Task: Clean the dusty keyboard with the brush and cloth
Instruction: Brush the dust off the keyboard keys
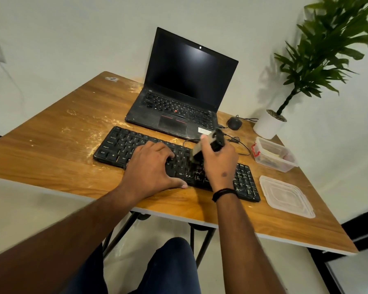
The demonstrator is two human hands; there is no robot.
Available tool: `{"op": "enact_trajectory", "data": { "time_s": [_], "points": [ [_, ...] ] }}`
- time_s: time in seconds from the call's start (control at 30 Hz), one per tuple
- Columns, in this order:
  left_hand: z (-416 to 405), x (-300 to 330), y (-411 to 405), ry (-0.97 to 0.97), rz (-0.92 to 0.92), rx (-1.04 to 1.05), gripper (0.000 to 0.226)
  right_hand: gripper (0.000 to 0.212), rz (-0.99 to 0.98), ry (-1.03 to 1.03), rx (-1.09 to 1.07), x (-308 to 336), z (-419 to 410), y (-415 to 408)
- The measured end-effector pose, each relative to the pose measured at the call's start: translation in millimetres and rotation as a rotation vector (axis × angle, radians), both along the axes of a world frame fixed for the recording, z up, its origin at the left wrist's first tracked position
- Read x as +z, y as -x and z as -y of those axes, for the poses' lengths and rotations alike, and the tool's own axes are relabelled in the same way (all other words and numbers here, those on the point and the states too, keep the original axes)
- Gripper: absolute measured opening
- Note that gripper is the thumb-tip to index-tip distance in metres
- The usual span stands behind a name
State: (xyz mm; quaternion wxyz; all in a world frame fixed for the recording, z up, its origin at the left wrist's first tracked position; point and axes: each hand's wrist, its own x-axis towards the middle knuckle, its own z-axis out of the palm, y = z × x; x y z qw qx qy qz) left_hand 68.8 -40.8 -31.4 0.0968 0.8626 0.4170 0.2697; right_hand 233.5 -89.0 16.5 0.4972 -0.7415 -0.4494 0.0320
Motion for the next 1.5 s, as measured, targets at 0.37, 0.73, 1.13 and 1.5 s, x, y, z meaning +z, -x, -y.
{"op": "enact_trajectory", "data": {
  "time_s": [0.37, 0.73, 1.13, 1.5],
  "points": [
    [0, 1, 0, 0.007, -0.011, -0.009, 0.098, 0.03, 0.133, 0.052, 0.06, 4, 2, 16],
    [0, -3, 3, 0.003, 0.115, -0.051, 0.074, 0.033, 0.315, 0.125, 0.16, -6, 4, 54],
    [1, 1, -2, 0.018, -0.022, 0.006, 0.102, 0.032, 0.141, 0.086, -0.075, -3, -7, -21],
    [1, 3, -1, 0.029, -0.032, 0.006, 0.102, 0.02, -0.035, -0.074, -0.126, 11, 2, -45]
  ]
}}
